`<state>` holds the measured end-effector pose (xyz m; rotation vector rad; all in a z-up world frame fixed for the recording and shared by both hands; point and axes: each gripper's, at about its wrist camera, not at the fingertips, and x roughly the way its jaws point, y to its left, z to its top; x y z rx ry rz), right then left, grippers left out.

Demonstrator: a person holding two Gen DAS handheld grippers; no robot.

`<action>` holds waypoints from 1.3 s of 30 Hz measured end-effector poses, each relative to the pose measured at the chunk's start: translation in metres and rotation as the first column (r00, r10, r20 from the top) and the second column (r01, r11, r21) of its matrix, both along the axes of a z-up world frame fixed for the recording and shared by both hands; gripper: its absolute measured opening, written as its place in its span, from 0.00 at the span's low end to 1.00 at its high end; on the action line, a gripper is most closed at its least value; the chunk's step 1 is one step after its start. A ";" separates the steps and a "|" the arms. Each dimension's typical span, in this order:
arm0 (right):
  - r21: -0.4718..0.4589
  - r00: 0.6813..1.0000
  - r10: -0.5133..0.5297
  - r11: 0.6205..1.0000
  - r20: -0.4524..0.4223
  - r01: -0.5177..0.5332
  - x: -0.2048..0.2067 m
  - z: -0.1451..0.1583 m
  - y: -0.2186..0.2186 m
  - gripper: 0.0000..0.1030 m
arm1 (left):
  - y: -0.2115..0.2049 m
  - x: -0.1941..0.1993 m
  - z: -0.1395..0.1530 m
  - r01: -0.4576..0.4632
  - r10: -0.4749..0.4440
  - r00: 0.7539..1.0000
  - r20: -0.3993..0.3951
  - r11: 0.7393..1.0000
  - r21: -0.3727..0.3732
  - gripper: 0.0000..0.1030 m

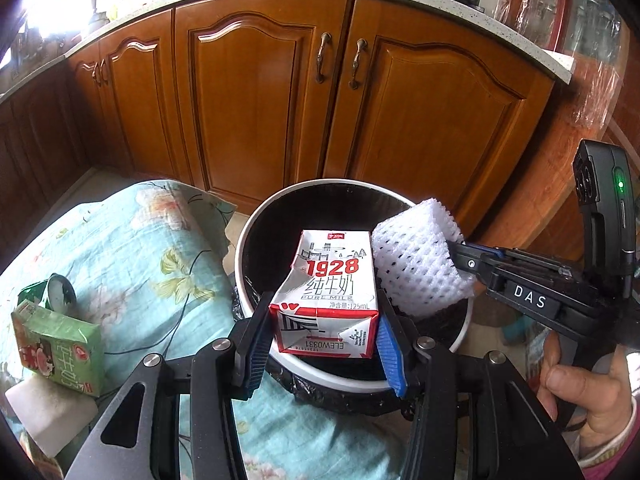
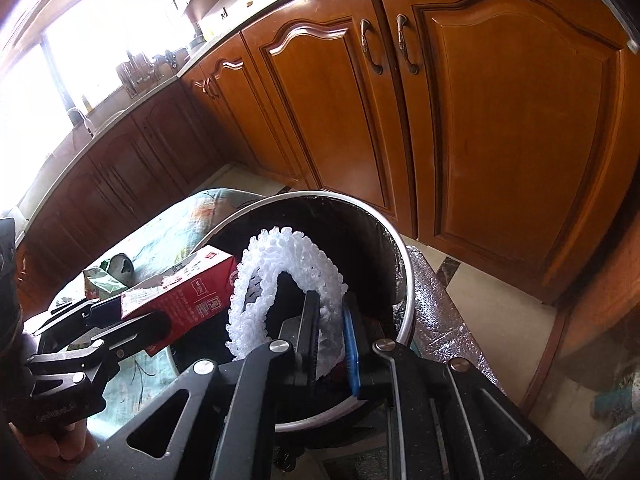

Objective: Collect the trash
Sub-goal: 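Carry the carton and foam net to the bin and open both tools, then move both open tools back toward the table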

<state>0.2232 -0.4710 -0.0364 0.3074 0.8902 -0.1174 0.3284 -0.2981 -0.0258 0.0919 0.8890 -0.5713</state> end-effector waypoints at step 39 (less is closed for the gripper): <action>0.194 0.985 0.131 0.969 0.114 -0.151 -0.060 0.007 0.121 0.65 | 0.183 -0.121 0.007 -0.286 0.280 0.958 -0.067 0.950 -0.124 0.58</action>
